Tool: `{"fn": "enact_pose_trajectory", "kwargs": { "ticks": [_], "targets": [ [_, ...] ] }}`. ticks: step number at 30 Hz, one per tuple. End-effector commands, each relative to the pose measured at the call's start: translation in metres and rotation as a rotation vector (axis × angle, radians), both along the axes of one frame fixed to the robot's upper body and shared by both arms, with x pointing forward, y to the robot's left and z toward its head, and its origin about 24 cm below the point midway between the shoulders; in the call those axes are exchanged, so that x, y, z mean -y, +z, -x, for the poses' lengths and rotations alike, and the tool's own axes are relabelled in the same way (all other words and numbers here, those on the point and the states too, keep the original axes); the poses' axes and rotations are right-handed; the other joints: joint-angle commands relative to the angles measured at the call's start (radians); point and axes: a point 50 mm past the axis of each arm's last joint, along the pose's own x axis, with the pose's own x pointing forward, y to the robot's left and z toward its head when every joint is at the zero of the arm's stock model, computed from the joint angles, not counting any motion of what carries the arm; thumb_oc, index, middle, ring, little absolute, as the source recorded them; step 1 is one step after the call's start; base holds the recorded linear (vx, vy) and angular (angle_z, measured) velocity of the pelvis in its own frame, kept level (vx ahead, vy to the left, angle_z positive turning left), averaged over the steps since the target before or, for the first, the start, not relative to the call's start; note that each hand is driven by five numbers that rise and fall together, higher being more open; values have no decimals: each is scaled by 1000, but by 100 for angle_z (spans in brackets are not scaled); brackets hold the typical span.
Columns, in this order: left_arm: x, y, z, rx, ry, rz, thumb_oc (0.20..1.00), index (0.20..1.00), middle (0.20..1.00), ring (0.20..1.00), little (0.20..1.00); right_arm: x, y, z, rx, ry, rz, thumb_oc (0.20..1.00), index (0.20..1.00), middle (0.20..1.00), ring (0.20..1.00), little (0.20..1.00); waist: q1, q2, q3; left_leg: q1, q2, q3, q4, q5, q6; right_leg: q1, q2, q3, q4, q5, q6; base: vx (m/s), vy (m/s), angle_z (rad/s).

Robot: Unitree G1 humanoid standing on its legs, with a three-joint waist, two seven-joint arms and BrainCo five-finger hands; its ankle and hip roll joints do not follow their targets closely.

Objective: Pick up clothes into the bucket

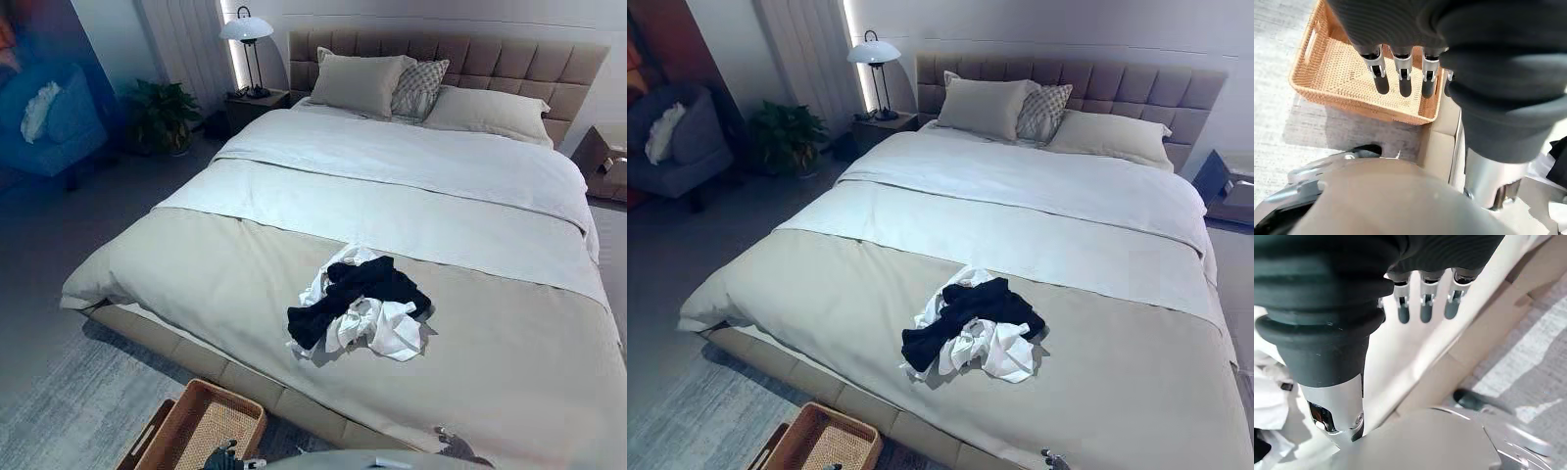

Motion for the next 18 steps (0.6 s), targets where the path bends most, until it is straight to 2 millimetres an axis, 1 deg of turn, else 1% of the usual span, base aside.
{"fn": "enact_pose_trajectory", "kwargs": {
  "ticks": [1,10,14,15,18],
  "targets": [
    [11,2,-27,65,-77,-2,1000,1000,1000,1000,1000,0,3,-21,45,28,22,1000,1000,1000,1000,1000,1,-47,4,-44,-28,-17,53,-26,8,-23,-68,-37,52,1,62,-198,-155,-36],
    [12,1,-22,44,-56,-7,1000,1000,1000,1000,1000,1,2,-17,36,-2,25,1000,1000,1000,1000,1000,-2,-45,0,-46,-33,-18,54,-29,10,-26,-70,-37,56,-1,62,0,0,0],
    [11,0,-22,40,-55,-12,1000,1000,1000,1000,1000,3,3,-17,42,-27,28,1000,1000,1000,1000,1000,-4,-47,1,-49,-34,-20,55,-31,11,-28,-71,-38,57,-2,62,0,0,0],
    [10,1,-22,42,-48,-15,1000,1000,1000,1000,1000,7,4,-18,46,-54,38,1000,1000,1000,1000,1000,-3,-49,2,-50,-35,-21,57,-33,12,-29,-72,-40,59,-2,62,0,0,0],
    [8,1,-21,39,-39,-21,1000,1000,1000,1000,1000,11,4,-18,50,-78,42,1000,1000,1000,1000,1000,-2,-50,2,-52,-36,-21,58,-34,13,-31,-73,-41,62,-3,63,10,5,0]
  ]
}}
